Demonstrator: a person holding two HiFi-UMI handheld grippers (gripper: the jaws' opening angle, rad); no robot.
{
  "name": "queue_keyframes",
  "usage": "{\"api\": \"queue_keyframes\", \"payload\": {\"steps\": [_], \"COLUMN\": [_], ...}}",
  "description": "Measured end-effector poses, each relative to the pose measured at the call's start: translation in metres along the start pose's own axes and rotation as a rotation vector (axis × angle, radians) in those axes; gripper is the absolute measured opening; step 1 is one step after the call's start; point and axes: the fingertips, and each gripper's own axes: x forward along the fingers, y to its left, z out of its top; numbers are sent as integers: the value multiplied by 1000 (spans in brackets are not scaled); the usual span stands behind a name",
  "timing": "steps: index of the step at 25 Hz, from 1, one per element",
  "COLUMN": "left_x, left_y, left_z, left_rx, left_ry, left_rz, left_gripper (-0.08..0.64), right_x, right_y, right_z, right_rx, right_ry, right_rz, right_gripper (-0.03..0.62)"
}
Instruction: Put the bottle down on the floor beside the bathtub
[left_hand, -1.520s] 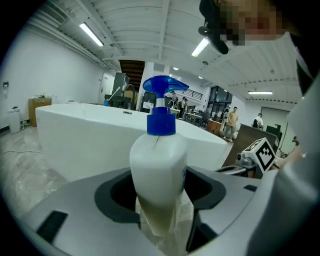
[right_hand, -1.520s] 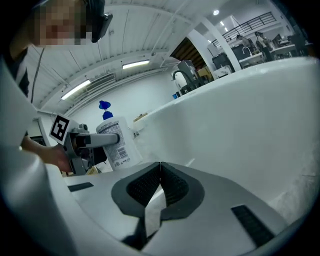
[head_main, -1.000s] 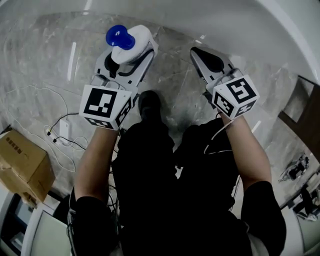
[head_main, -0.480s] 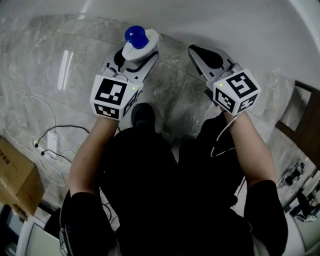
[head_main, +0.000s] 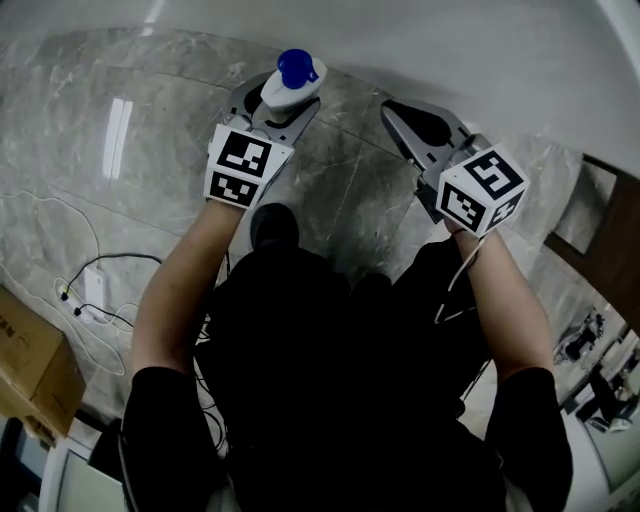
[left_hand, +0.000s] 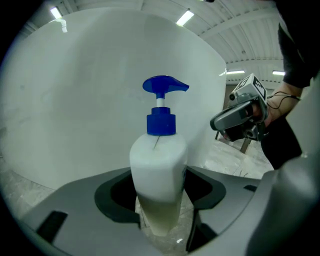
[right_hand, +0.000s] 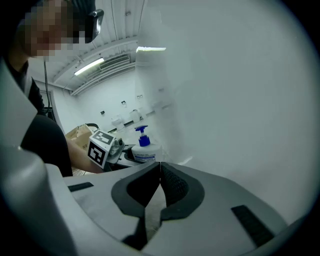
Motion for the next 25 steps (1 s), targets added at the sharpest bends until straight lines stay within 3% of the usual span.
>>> {"api": "queue_keyframes", "payload": {"steps": [5,9,15,25], "left_x": [21,36,53,67], "left_y": [4,5,0,-2], "left_z": [-21,-36,-54,-85], "left_rx": [-38,-25,-47,-9], "left_ry": [26,53,74,95], "left_rz": [-7,11,-8,49], "left_gripper": [273,272,272,273], "right_x": [5,7,6,9], "right_y": [4,5,2,2], "right_z": [-5,-8,-14,-31], "right_rx": [-1,-9,11,-9], "right_ry": [7,-3,18,81], "right_rz": [43,67,37,47], "right_gripper": [29,29,29,29]}}
